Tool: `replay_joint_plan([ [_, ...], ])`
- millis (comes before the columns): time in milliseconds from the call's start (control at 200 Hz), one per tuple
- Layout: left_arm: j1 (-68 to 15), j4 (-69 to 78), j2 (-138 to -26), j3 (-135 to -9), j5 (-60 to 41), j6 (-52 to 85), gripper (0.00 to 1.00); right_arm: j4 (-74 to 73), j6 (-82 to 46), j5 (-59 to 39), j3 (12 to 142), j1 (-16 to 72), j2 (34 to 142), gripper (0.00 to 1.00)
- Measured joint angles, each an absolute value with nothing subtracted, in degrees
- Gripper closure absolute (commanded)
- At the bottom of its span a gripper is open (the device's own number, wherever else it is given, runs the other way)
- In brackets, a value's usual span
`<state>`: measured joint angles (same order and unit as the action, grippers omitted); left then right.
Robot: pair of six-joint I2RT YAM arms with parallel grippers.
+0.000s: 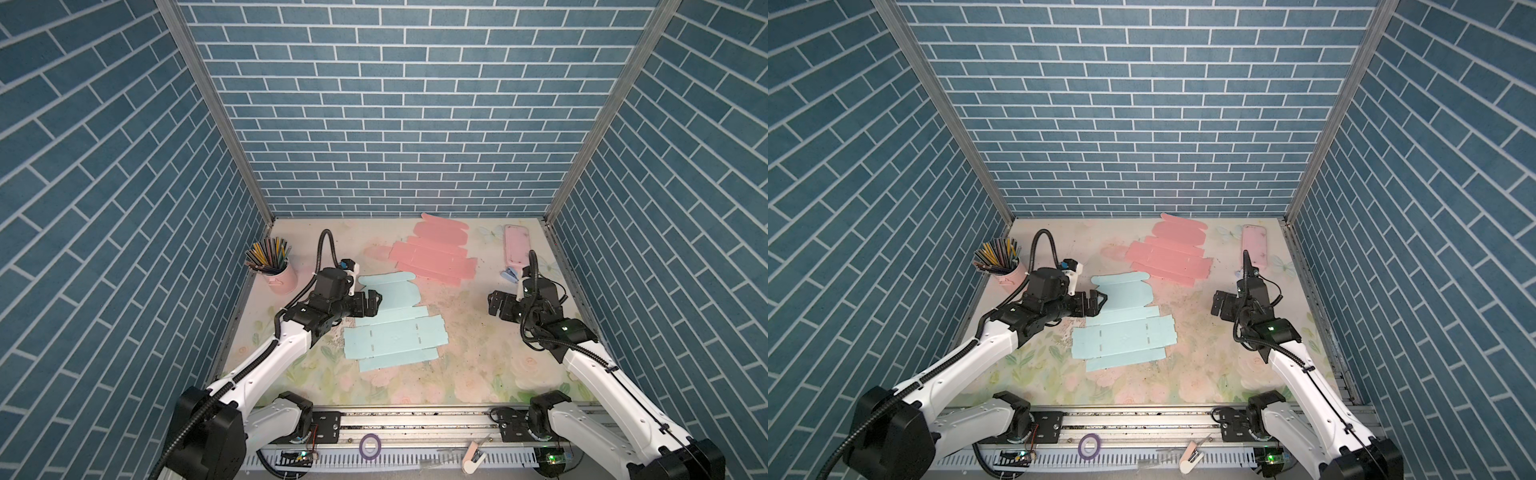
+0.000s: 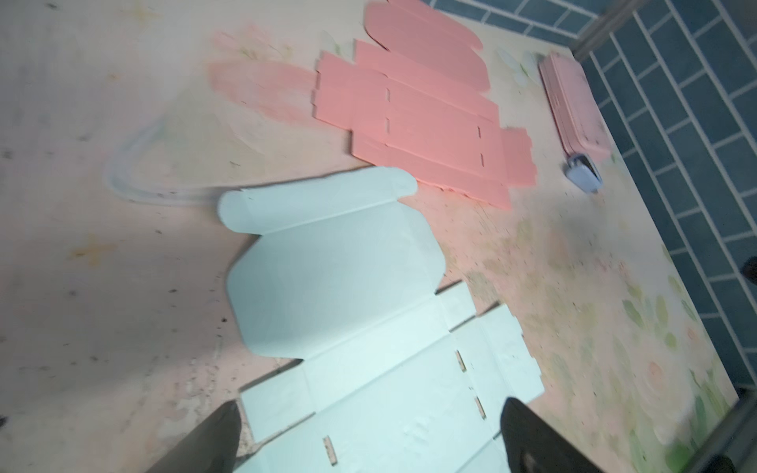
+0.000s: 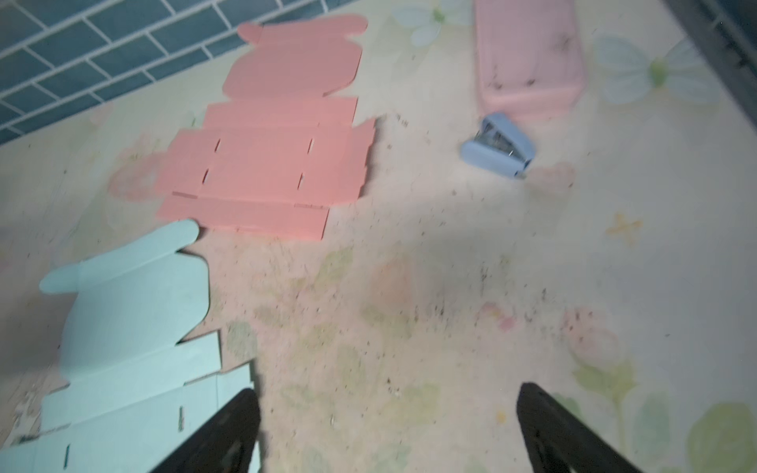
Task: Fold the paper box
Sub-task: 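Move both grippers toward the light-blue box blank's nearer edges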
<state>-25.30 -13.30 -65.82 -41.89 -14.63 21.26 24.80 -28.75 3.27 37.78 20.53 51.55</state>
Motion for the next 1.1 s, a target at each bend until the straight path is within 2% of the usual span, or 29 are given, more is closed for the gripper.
replay_joint_plan([
  [340, -28.2, -12.4, -77.1, -42.5, -20.6, 21.5, 0.01, 29.1, -37.0, -0.5, 36.2, 35.9, 50.2, 0.02],
  [635, -29.3, -8.6, -81.9, -41.3, -22.2, 21.6, 0.02, 19.6, -43.2, -2.1, 33.7, 47.5, 60.2, 0.03],
  [915, -34.0, -2.5, -82.1, -34.6, -21.5, 24.9, 0.02, 8.9, -46.5, -3.4, 30.5, 50.4, 63.8, 0.05],
  [1100, -36.5, 2.8, -81.2, -31.9, -19.0, 27.7, 0.02, 6.9, -48.8, -3.5, 29.0, 52.3, 63.9, 0.06],
])
